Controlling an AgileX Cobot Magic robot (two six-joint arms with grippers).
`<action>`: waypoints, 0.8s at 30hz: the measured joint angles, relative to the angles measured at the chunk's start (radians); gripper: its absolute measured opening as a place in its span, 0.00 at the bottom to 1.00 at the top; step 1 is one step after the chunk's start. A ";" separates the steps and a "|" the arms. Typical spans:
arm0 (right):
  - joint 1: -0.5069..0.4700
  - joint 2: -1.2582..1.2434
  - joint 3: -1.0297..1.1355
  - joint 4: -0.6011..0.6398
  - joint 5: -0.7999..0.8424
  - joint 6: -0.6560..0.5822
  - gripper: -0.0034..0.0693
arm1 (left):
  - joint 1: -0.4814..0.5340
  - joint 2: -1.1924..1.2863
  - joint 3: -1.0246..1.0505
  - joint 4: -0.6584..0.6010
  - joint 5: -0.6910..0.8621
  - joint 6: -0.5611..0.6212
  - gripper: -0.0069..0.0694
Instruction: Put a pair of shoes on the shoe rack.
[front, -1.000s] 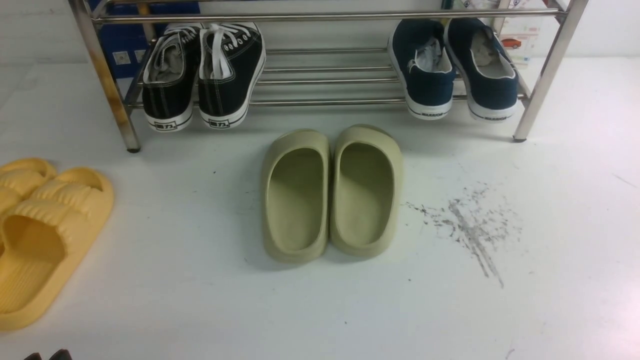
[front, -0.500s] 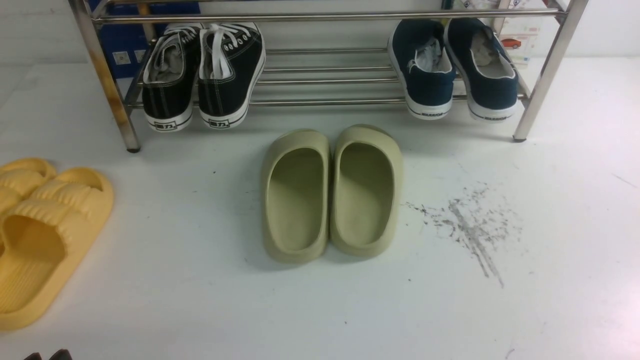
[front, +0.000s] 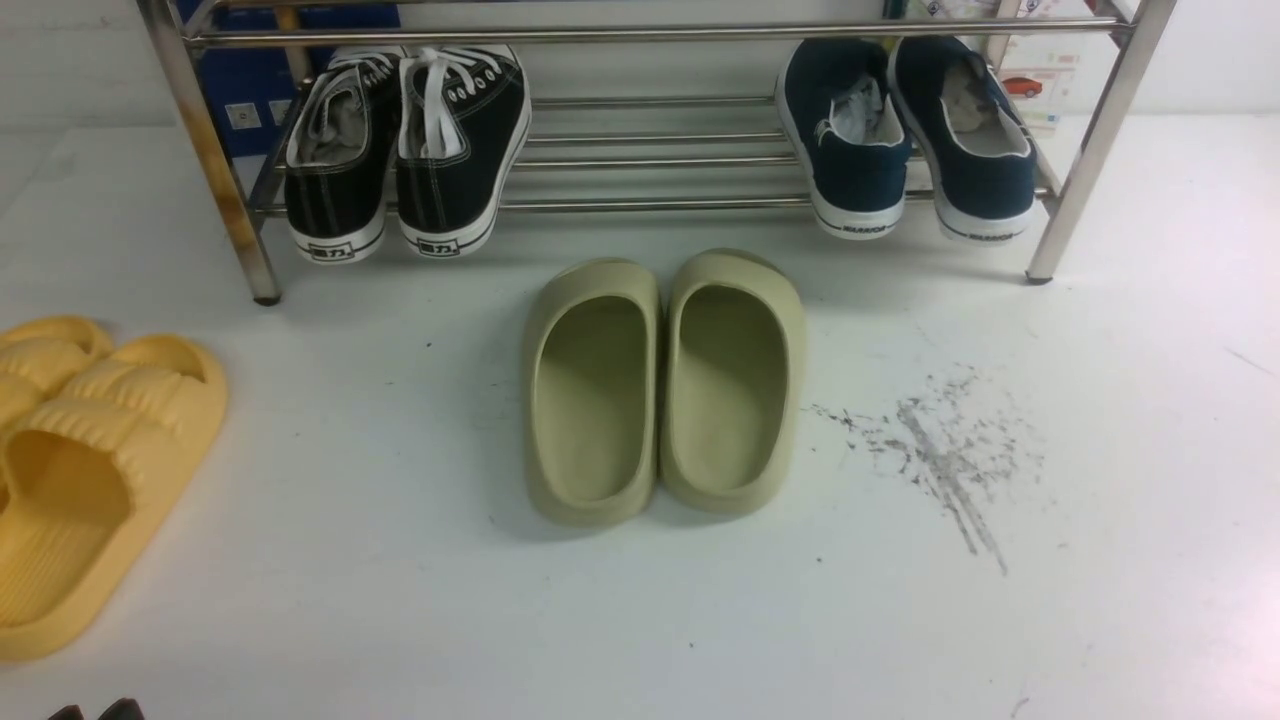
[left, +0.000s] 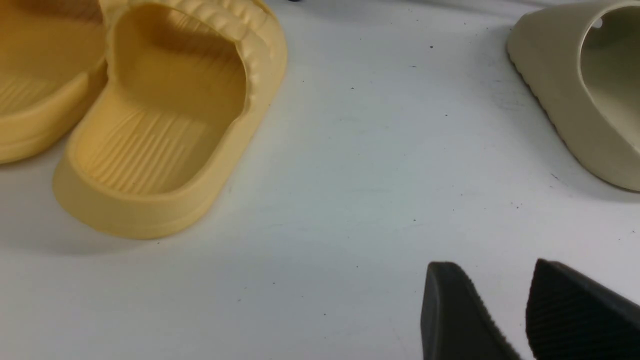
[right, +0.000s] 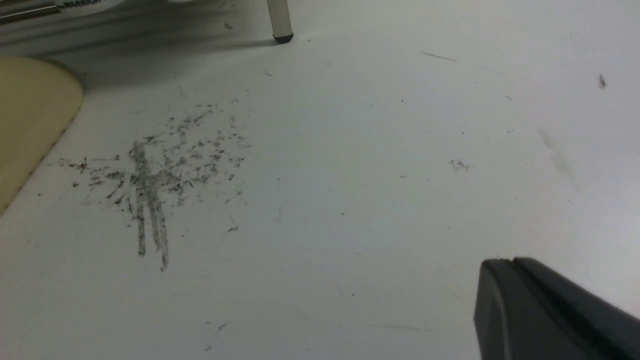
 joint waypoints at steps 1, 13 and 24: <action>0.000 0.000 0.000 0.000 0.000 0.000 0.06 | 0.000 0.000 0.000 0.000 0.000 0.000 0.40; 0.000 0.000 0.000 0.000 0.001 0.000 0.07 | 0.000 0.000 0.000 0.000 0.000 0.000 0.40; 0.000 0.000 0.000 0.001 0.001 0.000 0.09 | 0.000 0.000 0.000 0.000 0.000 0.000 0.40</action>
